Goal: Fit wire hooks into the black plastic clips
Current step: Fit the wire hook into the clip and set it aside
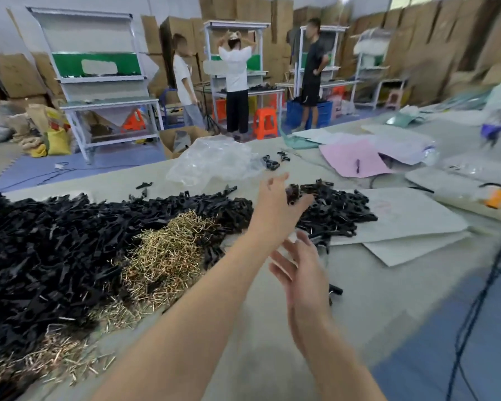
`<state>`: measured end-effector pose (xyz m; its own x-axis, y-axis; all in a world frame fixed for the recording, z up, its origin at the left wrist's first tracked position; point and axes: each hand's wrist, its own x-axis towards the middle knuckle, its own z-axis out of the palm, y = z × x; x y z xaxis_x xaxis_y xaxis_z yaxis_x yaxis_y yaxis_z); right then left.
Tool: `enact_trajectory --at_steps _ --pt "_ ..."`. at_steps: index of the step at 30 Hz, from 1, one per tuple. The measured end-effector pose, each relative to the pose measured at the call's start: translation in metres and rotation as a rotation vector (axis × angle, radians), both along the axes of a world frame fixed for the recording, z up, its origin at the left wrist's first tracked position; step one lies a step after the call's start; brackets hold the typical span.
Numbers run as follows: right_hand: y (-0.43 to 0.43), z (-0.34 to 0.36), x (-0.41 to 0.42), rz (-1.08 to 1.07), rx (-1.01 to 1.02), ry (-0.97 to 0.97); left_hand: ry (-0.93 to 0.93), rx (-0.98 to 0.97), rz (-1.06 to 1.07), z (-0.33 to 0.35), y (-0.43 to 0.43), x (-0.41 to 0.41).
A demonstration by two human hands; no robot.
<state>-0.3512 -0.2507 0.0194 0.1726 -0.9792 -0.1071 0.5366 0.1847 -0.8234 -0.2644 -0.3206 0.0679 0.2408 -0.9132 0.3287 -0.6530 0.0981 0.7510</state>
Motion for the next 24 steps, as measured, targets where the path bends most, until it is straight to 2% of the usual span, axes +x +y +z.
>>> enact_trajectory --at_steps 3,8,14,17,20,24 --pt "0.014 -0.001 0.011 0.059 -0.063 0.066 -0.135 0.004 0.059 -0.035 0.054 0.032" --pt "0.064 -0.024 0.07 0.258 -0.228 0.243 -0.374 -0.056 0.341 -0.081 0.187 0.11" --pt "0.129 -0.041 0.143 0.474 -0.669 0.578 -0.602 0.116 0.666 -0.109 0.32 0.166" --pt "0.145 -0.052 0.172 0.501 -0.911 0.804 -0.529 0.158 0.819 -0.116 0.344 0.186" --pt "0.15 -0.062 0.191 0.467 -1.113 1.059 -0.536 0.229 0.9 -0.118 0.343 0.201" --pt "0.141 -0.064 0.212 0.389 -1.174 1.167 -0.619 0.238 0.921 -0.112 0.323 0.223"
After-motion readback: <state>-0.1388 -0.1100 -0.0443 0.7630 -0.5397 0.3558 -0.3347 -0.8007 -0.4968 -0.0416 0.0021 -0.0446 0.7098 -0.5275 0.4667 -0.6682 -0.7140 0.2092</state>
